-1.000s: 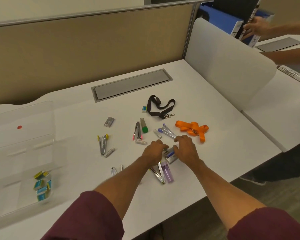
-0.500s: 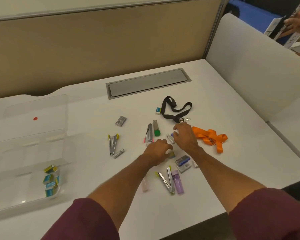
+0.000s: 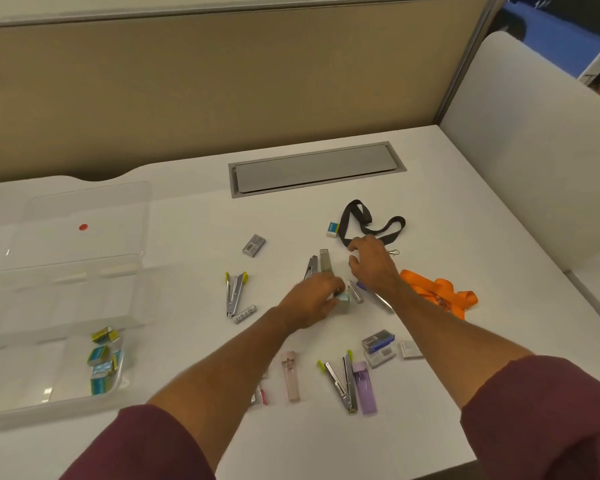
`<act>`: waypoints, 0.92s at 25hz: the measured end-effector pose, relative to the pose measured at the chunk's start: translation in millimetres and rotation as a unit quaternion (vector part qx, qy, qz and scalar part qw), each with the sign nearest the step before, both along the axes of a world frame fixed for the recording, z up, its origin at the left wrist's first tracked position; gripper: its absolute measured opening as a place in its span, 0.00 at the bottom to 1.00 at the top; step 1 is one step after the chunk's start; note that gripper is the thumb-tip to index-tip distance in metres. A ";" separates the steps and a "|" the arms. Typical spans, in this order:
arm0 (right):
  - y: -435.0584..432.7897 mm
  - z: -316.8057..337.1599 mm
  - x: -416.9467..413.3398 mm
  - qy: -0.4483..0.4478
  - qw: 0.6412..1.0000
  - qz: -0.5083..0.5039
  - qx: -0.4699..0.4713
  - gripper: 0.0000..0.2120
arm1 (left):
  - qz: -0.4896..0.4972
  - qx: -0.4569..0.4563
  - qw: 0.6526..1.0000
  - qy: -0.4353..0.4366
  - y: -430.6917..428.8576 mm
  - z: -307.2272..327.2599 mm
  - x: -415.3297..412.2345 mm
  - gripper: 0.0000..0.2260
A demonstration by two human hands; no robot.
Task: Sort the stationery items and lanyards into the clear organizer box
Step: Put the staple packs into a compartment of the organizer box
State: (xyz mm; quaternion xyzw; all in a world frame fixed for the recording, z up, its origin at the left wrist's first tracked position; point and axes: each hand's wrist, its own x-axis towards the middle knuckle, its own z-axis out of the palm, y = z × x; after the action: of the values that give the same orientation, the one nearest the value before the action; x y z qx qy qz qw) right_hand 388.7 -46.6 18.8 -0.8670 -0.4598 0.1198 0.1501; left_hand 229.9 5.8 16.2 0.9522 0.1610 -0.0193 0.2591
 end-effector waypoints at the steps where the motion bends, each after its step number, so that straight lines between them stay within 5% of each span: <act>1: 7.0 0.1 3.2 -0.006 1.000 0.011 0.004 0.13 | 0.024 0.004 1.000 -0.017 14.4 2.7 -1.2 0.11; 7: 65.8 -5.8 19.6 -0.046 0.996 0.074 0.004 0.13 | 0.188 0.002 0.982 -0.029 94.1 9.6 -12.0 0.13; 12: 84.3 -24.1 26.2 -0.118 0.983 0.113 -0.089 0.21 | 0.240 -0.016 0.969 -0.055 116.3 7.5 -24.7 0.13; 17: 82.7 -26.8 18.6 -0.201 0.968 0.116 -0.098 0.17 | 0.260 -0.043 0.963 -0.054 121.7 4.0 -32.4 0.13; 23: 84.5 2.0 -26.1 0.029 0.996 0.078 0.031 0.15 | 0.297 -0.065 0.949 -0.082 118.2 17.5 -59.4 0.15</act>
State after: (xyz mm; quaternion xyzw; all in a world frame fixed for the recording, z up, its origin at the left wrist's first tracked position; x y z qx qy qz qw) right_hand 362.6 37.9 20.8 -0.8199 -0.5246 0.1418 0.1801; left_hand 170.5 124.0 33.6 0.8407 0.4127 0.1259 0.3272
